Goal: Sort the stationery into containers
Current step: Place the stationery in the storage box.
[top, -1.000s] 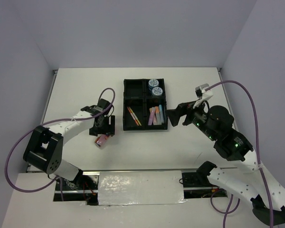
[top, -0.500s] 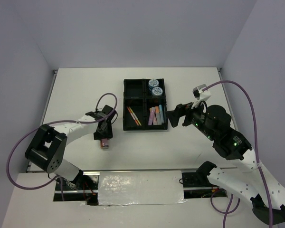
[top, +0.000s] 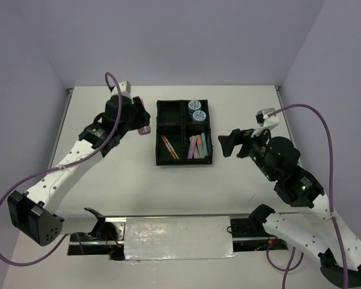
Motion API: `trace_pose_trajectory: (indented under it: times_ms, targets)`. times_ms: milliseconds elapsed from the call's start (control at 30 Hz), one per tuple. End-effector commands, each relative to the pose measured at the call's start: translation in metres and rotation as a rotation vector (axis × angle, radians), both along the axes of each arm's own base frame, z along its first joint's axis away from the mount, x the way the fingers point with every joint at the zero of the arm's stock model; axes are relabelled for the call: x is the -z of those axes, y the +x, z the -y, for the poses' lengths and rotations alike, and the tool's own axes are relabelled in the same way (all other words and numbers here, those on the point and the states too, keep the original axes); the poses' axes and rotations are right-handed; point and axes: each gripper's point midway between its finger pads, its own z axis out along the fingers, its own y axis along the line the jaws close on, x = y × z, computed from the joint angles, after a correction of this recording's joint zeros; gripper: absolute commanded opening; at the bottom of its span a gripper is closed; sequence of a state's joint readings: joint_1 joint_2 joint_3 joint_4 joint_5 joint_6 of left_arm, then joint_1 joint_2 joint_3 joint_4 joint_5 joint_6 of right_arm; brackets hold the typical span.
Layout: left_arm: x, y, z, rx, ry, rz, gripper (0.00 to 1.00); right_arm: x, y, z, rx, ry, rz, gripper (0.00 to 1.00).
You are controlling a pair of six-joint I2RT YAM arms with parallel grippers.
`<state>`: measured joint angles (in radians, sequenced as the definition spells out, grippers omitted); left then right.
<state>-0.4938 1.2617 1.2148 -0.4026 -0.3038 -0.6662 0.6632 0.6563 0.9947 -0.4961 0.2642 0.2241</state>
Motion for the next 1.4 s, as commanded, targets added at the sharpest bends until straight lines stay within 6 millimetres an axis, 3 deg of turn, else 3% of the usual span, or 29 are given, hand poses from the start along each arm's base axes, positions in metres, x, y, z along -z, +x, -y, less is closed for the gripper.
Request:
trace_pose_trajectory:
  times_ms: [0, 67, 100, 233, 300, 333, 400, 433, 500, 533, 600, 633, 700, 733, 767, 833, 900, 933, 1033, 1133, 1367]
  targets:
    - [-0.095, 0.019, 0.031, 0.172, -0.061, 0.34, 0.0, -0.027, -0.003, 0.015, 0.062, 0.043, 0.056, 1.0]
    - [-0.103, 0.025, 0.048, 0.271, -0.052, 0.403, 0.0, -0.025, -0.003, 0.017, 0.069, 0.03, 0.049, 1.0]
    - [-0.122, 0.03, 0.056, 0.299, -0.073, 0.485, 0.0, -0.024, -0.002, 0.017, 0.07, 0.026, 0.045, 1.0]
    - [-0.123, 0.056, 0.086, 0.389, -0.077, 0.552, 0.0, -0.017, -0.001, 0.015, 0.07, 0.007, 0.024, 1.0]
    - [-0.129, 0.067, 0.094, 0.401, -0.071, 0.598, 0.0, -0.013, 0.001, 0.014, 0.07, -0.001, 0.019, 1.0]
    - [-0.119, 0.079, 0.098, 0.395, -0.062, 0.589, 0.0, -0.012, 0.002, 0.013, 0.067, -0.001, 0.018, 1.0]
    - [-0.128, 0.093, 0.102, 0.389, -0.051, 0.642, 0.0, -0.009, 0.003, 0.01, 0.058, -0.003, 0.007, 1.0]
    - [-0.11, 0.107, 0.109, 0.39, -0.032, 0.616, 0.0, -0.008, 0.004, 0.009, 0.054, -0.002, 0.005, 1.0]
    - [-0.11, 0.121, 0.113, 0.379, -0.013, 0.647, 0.0, -0.004, 0.004, 0.005, 0.039, -0.002, -0.002, 1.0]
    - [-0.093, 0.131, 0.118, 0.382, 0.0, 0.629, 0.0, -0.003, 0.004, 0.003, 0.031, 0.004, -0.004, 1.0]
    - [-0.088, 0.149, 0.111, 0.33, 0.011, 0.653, 0.0, 0.0, 0.003, 0.0, 0.015, 0.007, -0.011, 1.0]
    - [-0.067, 0.161, 0.114, 0.334, 0.021, 0.625, 0.0, 0.001, 0.002, -0.004, -0.005, 0.011, -0.012, 1.0]
    - [-0.065, 0.18, 0.108, 0.301, 0.014, 0.623, 0.0, 0.005, 0.002, -0.01, -0.031, 0.009, -0.02, 1.0]
    - [-0.045, 0.192, 0.111, 0.313, 0.018, 0.589, 0.0, 0.008, 0.004, -0.013, -0.038, 0.005, -0.028, 1.0]
    - [-0.051, 0.201, 0.109, 0.306, 0.008, 0.598, 0.0, 0.011, 0.004, -0.014, -0.043, 0.001, -0.035, 1.0]
    - [-0.025, 0.214, 0.11, 0.306, 0.026, 0.555, 0.0, 0.017, 0.007, -0.016, -0.044, -0.014, -0.056, 1.0]
    - [-0.022, 0.223, 0.112, 0.298, 0.039, 0.554, 0.0, 0.018, 0.005, -0.018, -0.052, -0.013, -0.064, 1.0]
    - [-0.005, 0.229, 0.113, 0.296, 0.051, 0.524, 0.02, 0.017, 0.004, -0.019, -0.061, -0.007, -0.058, 1.0]
    - [0.019, 0.242, 0.11, 0.258, 0.062, 0.485, 0.08, 0.015, 0.0, -0.022, -0.086, 0.011, -0.041, 1.0]
    - [0.044, 0.25, 0.108, 0.219, 0.067, 0.431, 0.06, 0.017, -0.001, -0.023, -0.1, 0.005, -0.045, 1.0]
    - [0.066, 0.252, 0.106, 0.181, 0.036, 0.394, 0.13, 0.024, 0.0, -0.026, -0.11, -0.009, -0.055, 1.0]
